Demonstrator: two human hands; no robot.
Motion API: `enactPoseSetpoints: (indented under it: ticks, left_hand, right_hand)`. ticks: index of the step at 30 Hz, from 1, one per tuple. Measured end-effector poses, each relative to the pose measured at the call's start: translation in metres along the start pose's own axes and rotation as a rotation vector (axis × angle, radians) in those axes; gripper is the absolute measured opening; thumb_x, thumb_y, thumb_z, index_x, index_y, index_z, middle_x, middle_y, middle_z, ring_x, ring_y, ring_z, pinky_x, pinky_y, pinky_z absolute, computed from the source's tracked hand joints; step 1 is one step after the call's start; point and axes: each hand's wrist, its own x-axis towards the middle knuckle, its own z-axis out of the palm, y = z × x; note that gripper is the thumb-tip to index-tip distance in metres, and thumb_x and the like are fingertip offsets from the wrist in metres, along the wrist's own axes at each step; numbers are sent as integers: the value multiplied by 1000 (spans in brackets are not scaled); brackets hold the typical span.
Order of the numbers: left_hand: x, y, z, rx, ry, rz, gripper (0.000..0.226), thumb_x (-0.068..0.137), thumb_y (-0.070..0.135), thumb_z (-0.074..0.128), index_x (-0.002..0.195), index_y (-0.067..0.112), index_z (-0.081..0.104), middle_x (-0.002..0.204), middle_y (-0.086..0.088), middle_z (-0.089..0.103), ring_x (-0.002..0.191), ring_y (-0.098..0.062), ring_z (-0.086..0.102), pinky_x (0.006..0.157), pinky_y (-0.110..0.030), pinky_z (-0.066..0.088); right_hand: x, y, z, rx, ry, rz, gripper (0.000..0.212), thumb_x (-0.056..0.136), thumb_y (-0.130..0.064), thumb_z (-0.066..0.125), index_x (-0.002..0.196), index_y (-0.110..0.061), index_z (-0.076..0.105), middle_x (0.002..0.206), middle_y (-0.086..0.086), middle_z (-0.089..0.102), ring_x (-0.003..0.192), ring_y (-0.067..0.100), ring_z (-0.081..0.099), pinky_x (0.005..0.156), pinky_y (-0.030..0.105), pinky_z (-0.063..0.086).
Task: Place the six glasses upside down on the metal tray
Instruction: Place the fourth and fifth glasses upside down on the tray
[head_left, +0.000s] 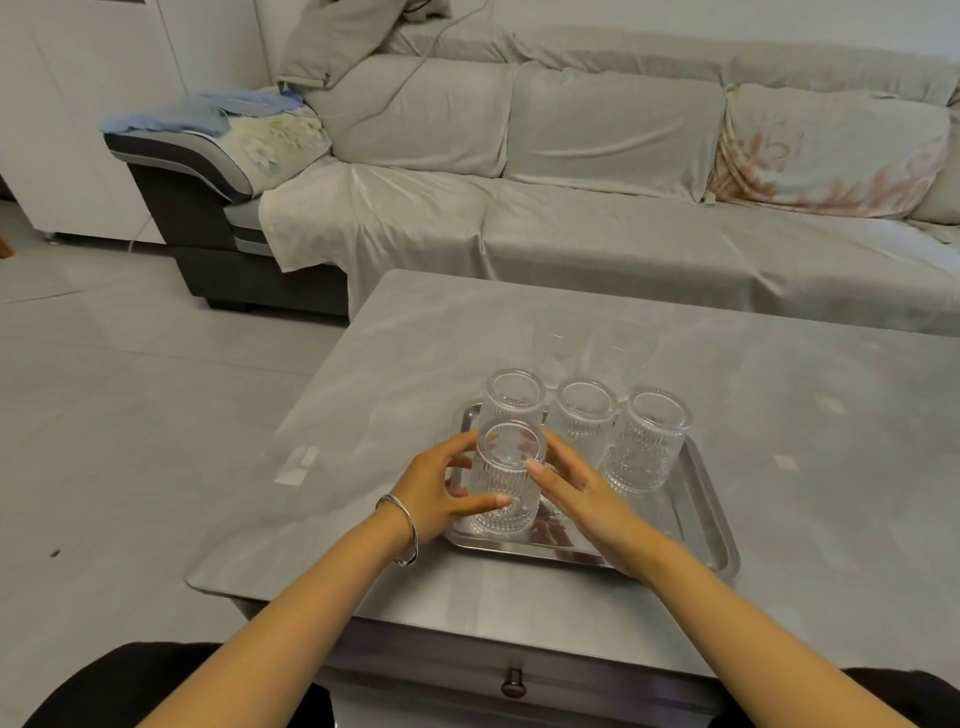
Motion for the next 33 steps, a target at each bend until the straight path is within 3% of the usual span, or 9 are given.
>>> enactPoseSetpoints:
  ticks: [3,11,15,17,19,22,26,29,33]
  left_hand:
    - [1,0,-1,-10,-17,2,69,52,52,77,114,48,49,114,15,59,107,0,52,74,-18,55]
    - [-1,0,-1,-8,-35,5,63,60,41,79,110,56,45,113,20,56,106,7,51,72,-10,51]
    - [-2,2,-11,45,-27,11,67,64,32,80,122,41,47,119,14,55,110,-3,52,76,-14,52]
    - [-1,9,-22,61,-12,29,69,64,30,80,125,35,48,121,13,55,110,-6,54,76,-15,53]
    - [1,19,-35,62,7,55,63,62,38,77,119,38,50,118,15,56,106,-7,57,74,-14,53]
    - [14,37,-51,118,90,88,59,60,53,65,115,36,52,112,13,59,99,-7,60,72,-14,52]
    - [48,54,-54,162,151,111,53,70,51,58,119,30,52,109,11,59,94,-2,59,66,-8,46]
    - [84,59,-48,151,167,87,47,80,45,57,122,25,51,113,4,59,101,-14,58,73,-14,45]
    - [134,62,-39,192,111,-5,63,77,49,61,132,23,45,128,1,54,107,-16,53,86,-26,46]
  right_hand:
    - [-2,0,1,0,0,6,43,82,-48,60,121,-58,45,118,-42,55,112,-16,52,83,7,46]
    - [-1,2,-1,3,-12,4,57,80,-49,60,134,-43,42,136,-20,50,124,-3,47,95,17,43]
    - [-2,-4,-7,-41,-10,4,54,79,-51,59,130,-45,43,129,-24,50,113,-18,47,84,4,43]
    - [-3,-11,-17,-73,6,-7,52,79,-51,57,129,-43,45,130,-23,50,116,-15,46,86,5,43]
    - [-4,-21,-29,-107,21,-39,53,80,-50,55,130,-38,47,132,-22,52,119,-11,48,92,9,43]
    - [-2,-43,-49,-163,30,-106,52,80,-51,54,130,-36,49,130,-23,54,115,-15,50,85,4,43]
    - [16,-73,-75,-290,104,-190,45,80,-50,54,122,-35,55,127,-18,58,116,-4,54,97,21,47]
    - [38,-88,-99,-387,168,-225,41,80,-48,55,119,-35,55,124,-19,57,118,1,53,101,26,42]
    - [72,-81,-136,-499,258,-209,36,87,-39,58,122,-30,56,131,-11,53,125,10,46,106,30,34]
